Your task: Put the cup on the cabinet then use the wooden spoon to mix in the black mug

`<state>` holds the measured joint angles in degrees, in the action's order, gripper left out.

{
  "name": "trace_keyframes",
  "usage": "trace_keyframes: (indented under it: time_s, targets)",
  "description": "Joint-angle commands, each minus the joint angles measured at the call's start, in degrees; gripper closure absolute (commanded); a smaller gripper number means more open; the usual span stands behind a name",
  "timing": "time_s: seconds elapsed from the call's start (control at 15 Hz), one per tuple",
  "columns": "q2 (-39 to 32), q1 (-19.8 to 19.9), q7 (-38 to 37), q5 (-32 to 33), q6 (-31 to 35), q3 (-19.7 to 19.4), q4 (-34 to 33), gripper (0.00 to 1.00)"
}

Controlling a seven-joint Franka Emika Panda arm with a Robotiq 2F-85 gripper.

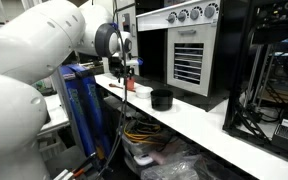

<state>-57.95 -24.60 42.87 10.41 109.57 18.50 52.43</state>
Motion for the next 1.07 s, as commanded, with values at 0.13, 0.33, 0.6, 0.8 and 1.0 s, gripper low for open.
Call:
trace_keyframes:
  time_s: [0.13,0.33,0.6,0.8,1.0]
  targets:
    - [-1.62,-0.46,1.32,0.04,-3.37,0.1,-3.04,0.05]
    - [-1.52,-0.76,1.09,0.44,-4.28,-0.14,-3.22,0.32]
    - [-1.18,-1.13,0.92,0.95,-4.83,-0.37,-3.14,0.61]
    - [-0.79,-1.44,0.66,1.48,-5.27,-0.6,-2.98,0.81]
    - [-0.53,-1.73,0.42,1.92,-5.85,-0.82,-3.07,0.99]
